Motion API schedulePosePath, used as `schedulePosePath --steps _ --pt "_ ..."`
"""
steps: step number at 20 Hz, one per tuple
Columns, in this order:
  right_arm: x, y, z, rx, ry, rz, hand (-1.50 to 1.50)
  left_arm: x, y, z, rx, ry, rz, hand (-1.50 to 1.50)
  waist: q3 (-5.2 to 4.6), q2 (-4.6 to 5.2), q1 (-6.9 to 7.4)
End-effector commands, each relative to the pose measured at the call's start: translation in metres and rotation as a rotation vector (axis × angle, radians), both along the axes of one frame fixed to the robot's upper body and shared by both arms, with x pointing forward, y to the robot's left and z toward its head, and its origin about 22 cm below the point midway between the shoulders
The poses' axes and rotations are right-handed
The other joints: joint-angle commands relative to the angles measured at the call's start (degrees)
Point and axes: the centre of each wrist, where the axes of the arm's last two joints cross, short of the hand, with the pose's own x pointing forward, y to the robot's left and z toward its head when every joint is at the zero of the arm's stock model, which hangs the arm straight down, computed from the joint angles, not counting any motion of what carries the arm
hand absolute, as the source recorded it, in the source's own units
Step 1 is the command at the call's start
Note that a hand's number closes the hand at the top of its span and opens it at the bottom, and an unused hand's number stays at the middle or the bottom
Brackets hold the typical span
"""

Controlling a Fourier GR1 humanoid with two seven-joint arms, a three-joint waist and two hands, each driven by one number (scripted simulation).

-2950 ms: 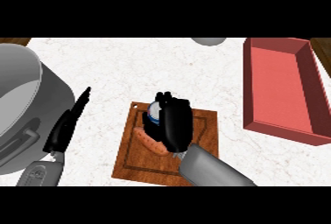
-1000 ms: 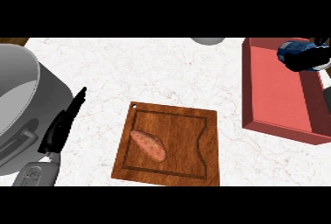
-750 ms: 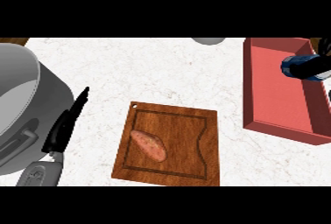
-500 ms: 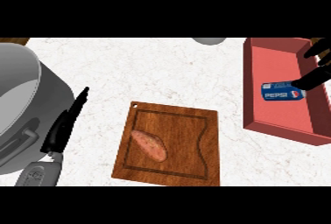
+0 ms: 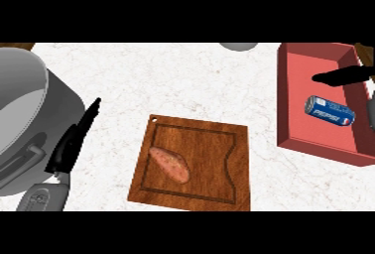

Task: Pick the can from the cutting board and place it in the cardboard box

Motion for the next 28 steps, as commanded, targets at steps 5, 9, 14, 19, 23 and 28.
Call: schedulePosePath --steps 5,9,14,19,23,28 --pt "0.004 -0.023 -0.014 0.331 -0.206 -0.072 -1.5 0.001 -0.007 -0.003 0.01 0.003 0.007 0.0 -0.06 -0.09 -0.54" --pt "-0.017 -0.082 -0.015 0.405 -0.361 -0.14 -1.5 -0.01 -0.001 -0.009 0.017 0.011 0.01 0.0 -0.02 -0.11 -0.46" --pt "-0.033 -0.104 -0.061 0.411 -0.463 -0.179 -1.5 0.001 -0.009 -0.001 -0.013 0.001 0.018 0.0 -0.04 -0.04 -0.5" --pt "-0.059 -0.155 -0.057 0.401 -0.547 -0.195 -1.5 0.012 0.009 -0.005 0.003 -0.003 0.019 0.0 -0.06 0.02 -0.73" --pt "-0.076 -0.19 -0.063 0.423 -0.597 -0.243 -1.5 0.02 -0.007 0.002 -0.007 0.004 0.016 0.0 -0.02 0.15 -0.38" --pt "-0.108 -0.219 -0.079 0.411 -0.611 -0.242 -1.5 0.004 -0.006 -0.005 -0.012 0.006 0.01 0.0 -0.02 0.03 -0.31"
